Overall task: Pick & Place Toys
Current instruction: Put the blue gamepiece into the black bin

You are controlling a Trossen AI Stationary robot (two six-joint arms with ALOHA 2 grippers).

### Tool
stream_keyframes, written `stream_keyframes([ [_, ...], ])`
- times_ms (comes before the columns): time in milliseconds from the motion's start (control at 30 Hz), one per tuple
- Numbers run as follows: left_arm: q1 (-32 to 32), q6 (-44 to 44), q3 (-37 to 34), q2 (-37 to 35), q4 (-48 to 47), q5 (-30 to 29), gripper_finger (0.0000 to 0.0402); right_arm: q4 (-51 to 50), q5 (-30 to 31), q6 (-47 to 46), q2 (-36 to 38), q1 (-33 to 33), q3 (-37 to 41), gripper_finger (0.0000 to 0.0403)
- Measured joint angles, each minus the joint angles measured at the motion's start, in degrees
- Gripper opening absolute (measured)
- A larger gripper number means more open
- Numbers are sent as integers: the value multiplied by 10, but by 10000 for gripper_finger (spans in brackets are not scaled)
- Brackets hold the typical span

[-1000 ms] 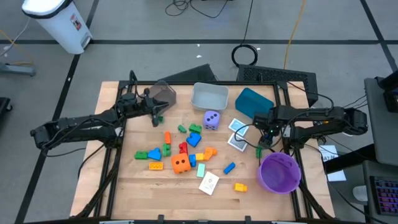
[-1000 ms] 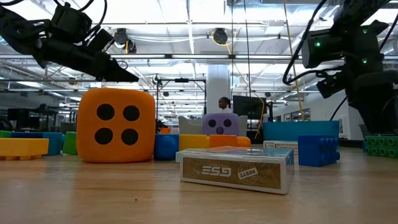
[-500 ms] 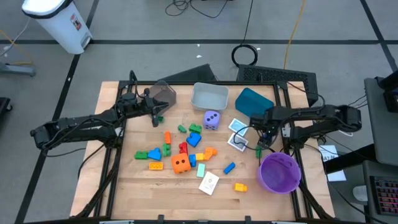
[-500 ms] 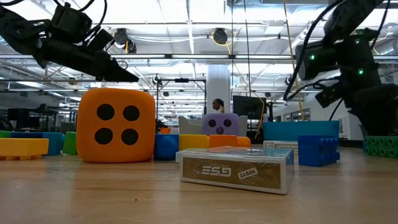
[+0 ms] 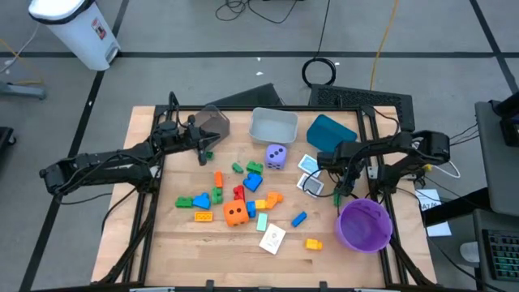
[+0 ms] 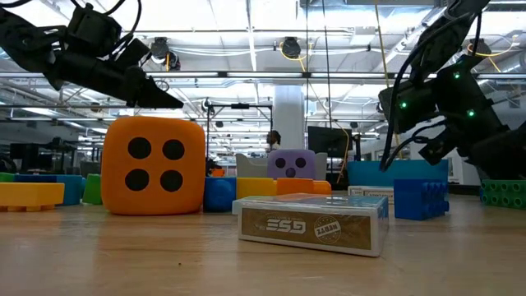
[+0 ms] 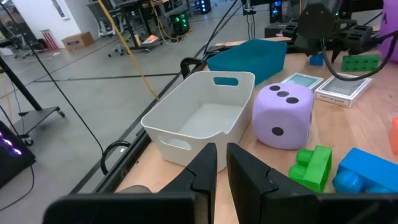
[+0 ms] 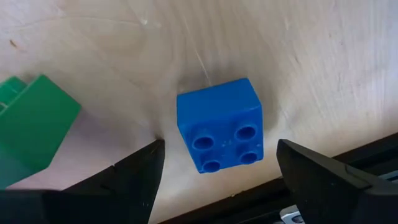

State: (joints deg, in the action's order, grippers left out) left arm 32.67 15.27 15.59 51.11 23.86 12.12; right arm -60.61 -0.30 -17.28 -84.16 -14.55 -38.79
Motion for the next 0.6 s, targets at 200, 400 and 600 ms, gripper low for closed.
stream_keyframes([
  [200, 0, -2, 0, 0, 0, 0, 47, 1, 1, -2, 11, -1, 1, 304],
  [400, 0, -2, 0, 0, 0, 0, 47, 2, 0, -1, 14, -1, 2, 304],
  [600, 0, -5, 0, 0, 0, 0, 47, 7, 1, -6, 14, -1, 2, 302],
])
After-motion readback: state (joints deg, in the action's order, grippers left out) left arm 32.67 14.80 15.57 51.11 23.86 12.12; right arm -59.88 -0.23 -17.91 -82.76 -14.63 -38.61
